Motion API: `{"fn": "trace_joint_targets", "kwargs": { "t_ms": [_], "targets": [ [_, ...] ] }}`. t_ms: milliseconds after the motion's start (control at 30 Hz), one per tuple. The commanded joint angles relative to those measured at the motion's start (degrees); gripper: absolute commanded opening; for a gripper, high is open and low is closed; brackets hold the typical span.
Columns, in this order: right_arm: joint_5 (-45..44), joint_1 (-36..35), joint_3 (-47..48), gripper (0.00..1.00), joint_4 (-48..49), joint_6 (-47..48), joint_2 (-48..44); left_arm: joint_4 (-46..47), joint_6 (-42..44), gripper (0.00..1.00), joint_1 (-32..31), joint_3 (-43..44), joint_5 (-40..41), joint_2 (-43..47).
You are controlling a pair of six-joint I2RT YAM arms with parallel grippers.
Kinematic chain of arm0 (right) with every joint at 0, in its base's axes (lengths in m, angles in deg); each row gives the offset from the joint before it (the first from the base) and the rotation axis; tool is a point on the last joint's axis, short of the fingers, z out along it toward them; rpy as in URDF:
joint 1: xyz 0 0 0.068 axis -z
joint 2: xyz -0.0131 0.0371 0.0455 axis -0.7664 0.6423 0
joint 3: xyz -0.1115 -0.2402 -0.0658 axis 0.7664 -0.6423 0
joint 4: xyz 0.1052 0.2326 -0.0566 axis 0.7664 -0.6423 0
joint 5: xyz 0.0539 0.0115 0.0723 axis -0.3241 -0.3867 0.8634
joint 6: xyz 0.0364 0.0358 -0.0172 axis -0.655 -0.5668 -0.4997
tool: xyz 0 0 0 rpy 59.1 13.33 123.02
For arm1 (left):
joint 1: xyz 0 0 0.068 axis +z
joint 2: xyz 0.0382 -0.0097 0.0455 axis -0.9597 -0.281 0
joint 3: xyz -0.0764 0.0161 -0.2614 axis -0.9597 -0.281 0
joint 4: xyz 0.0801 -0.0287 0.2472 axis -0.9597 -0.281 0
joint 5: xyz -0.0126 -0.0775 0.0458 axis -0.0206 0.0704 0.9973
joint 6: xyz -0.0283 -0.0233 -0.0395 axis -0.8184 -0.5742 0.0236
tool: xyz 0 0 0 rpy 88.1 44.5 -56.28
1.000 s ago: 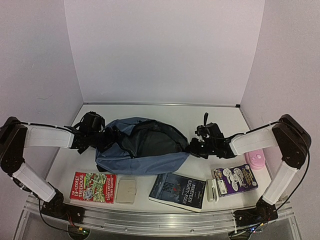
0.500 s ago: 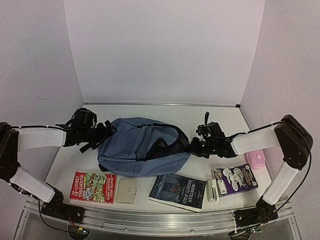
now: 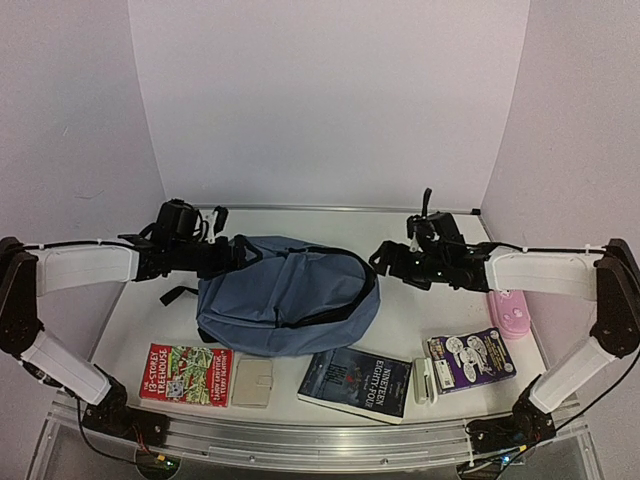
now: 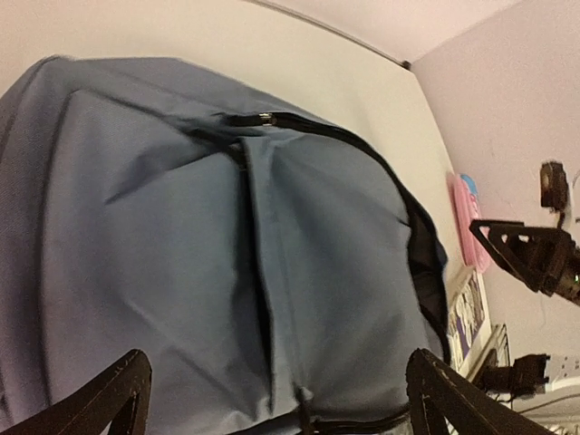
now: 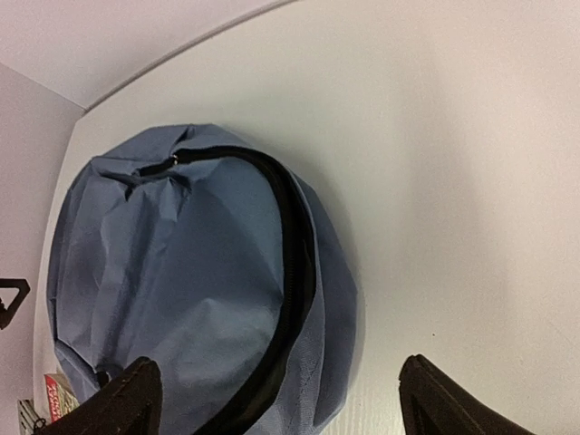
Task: Pack the student bag
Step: Adjust the student bag at the center of the board.
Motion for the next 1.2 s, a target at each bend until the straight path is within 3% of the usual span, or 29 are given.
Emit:
{"fn": "trace_joint_targets", "kwargs": {
  "t_ms": [0, 367, 567, 733, 1000, 1100, 1167],
  "targets": [
    [-3.3, 0.2, 2.0, 0.96, -4.3, 1.0, -5.1, -3.8, 13.6, 0.98, -12.0, 7.0, 3.2, 0.3],
    [-4.9, 0.2, -1.1, 0.98, -5.3, 0.3, -11.0, -4.9, 26.6, 0.97, -31.0, 12.9, 22.0, -11.6],
    [-5.0, 0.2, -2.9, 0.98, -5.4, -0.4, -13.1, -6.5, 28.8, 0.97, -33.7, 16.7, 27.4, -17.9],
    [-5.0, 0.3, -3.8, 0.98, -5.4, -0.7, -14.5, -7.1, 28.2, 0.97, -34.3, 18.9, 38.9, -20.6],
    [-4.9, 0.2, -4.7, 0.98, -5.5, -1.1, -14.8, -4.8, 26.7, 0.96, -34.3, 18.0, 40.2, -19.7],
    [-4.7, 0.3, -4.7, 0.98, -5.5, -1.2, -14.6, -4.3, 26.5, 0.9, -34.3, 17.5, 38.2, -19.1],
    [-4.6, 0.3, -4.7, 0.98, -5.5, -1.1, -14.4, -2.5, 26.4, 0.77, -34.3, 16.2, 35.9, -17.9]
  ]
}}
